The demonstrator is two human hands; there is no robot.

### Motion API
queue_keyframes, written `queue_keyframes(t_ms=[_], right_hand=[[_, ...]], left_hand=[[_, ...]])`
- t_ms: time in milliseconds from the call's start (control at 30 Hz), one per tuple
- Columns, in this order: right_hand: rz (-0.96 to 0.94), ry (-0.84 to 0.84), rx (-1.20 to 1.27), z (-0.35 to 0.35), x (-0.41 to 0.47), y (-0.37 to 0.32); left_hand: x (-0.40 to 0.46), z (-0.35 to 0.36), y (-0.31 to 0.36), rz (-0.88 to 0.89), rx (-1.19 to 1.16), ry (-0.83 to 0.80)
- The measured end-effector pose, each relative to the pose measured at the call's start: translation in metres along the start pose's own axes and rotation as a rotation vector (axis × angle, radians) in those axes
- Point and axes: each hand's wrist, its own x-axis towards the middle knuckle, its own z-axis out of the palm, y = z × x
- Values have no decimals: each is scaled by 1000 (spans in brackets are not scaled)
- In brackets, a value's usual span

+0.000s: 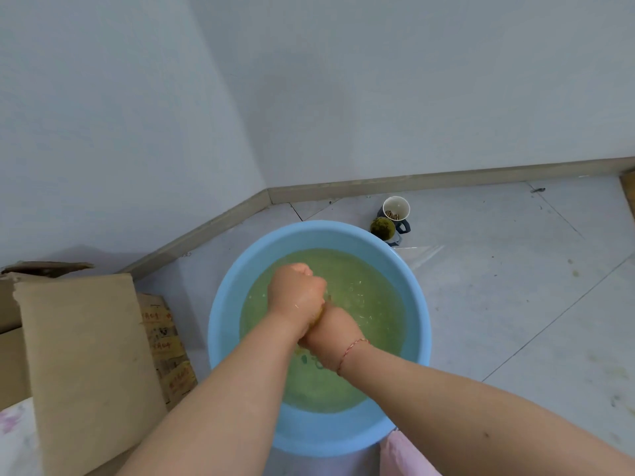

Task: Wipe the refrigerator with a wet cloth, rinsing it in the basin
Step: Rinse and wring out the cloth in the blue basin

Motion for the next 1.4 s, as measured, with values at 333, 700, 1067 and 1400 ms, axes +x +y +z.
queue_keyframes(t_ms=[333,700,1067,1400], right_hand=[[41,126,-239,22,4,39],[2,197,-330,14,-30,37],[-144,172,168,-63,-114,-8],[-236,226,460,-165,-203,-64]], left_hand=[[3,27,-40,-371,-223,341],[-21,22,-24,-595,-394,293],[-101,-44,64,-438,-623,-90],[-187,-106,185,-210,-888,-262]])
